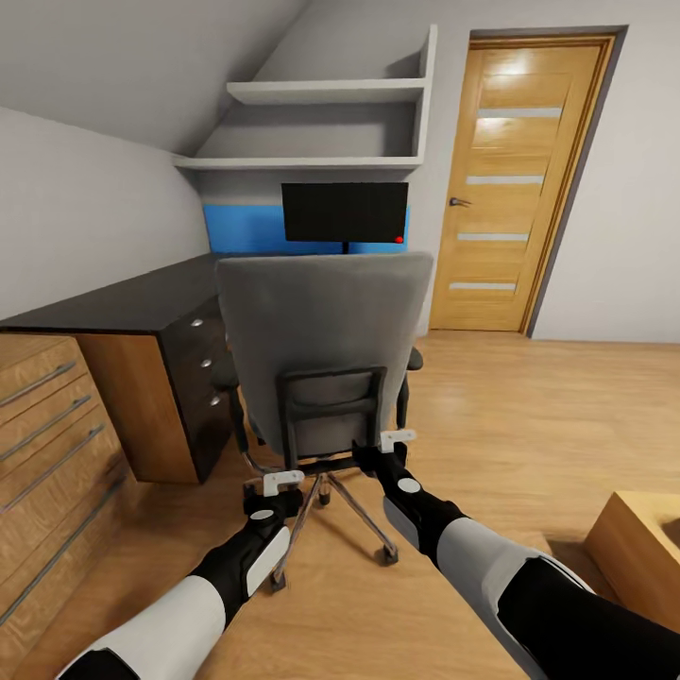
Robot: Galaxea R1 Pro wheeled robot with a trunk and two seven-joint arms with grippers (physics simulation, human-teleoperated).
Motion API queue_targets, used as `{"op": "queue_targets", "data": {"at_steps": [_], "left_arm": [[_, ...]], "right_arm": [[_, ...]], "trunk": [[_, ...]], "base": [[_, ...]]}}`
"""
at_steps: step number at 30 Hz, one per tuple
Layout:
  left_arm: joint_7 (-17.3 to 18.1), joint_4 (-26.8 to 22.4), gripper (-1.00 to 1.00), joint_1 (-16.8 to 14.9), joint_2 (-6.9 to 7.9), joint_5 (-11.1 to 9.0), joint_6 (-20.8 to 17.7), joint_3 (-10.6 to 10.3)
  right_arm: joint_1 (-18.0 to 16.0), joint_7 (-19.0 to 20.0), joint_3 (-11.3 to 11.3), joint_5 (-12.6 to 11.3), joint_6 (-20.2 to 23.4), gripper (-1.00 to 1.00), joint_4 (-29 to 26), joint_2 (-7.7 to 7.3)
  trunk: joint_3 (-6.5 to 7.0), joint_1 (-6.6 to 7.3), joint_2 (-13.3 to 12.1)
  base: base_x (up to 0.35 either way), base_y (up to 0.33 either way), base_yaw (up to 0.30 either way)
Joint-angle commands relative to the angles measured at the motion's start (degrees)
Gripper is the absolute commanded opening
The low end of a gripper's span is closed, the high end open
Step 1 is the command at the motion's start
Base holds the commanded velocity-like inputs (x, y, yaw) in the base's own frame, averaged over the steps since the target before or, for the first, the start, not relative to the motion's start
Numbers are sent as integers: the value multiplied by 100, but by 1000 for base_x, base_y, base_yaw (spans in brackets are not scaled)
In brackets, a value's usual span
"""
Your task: In the bedroom, organize the workspace by keeping the computer under the desk, ensuring the monitor is on the desk, placing the keyboard on the desk next to the monitor, placing the mouse on the desk next to the keyboard, moving the folder from the swivel chair onto the desk next to the mouse, stacking the notebook on top of the folder with the pen on top of the notebook, and positioning the swivel chair next to the desk.
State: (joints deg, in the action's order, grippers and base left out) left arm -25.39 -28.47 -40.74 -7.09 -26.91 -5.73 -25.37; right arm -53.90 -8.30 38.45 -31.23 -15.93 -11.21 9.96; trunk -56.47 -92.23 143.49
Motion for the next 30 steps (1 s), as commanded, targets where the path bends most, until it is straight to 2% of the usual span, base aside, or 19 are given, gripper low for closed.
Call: {"op": "queue_targets", "data": {"at_steps": [1, 9, 20, 30], "left_arm": [[-48, -10, 100, -4, 6, -34, -25, -47], [-52, -10, 100, -4, 6, -35, -25, -47], [-53, -10, 100, -4, 6, -34, -25, -47], [-59, -10, 100, -4, 1, -34, -25, -50]], "right_arm": [[-9, -22, 49, 12, -16, 100, -4, 4], [-7, -22, 57, 13, -16, 100, -4, 4], [-7, -30, 49, 19, -30, 100, -4, 4], [-6, -77, 51, 12, -25, 100, -13, 4]], "trunk": [[-5, 1, 3], [-5, 1, 3], [-5, 1, 3], [-5, 1, 3]], "base": [[9, 330, 0], [121, 230, 0], [71, 16, 0], [255, 0, 0]]}}
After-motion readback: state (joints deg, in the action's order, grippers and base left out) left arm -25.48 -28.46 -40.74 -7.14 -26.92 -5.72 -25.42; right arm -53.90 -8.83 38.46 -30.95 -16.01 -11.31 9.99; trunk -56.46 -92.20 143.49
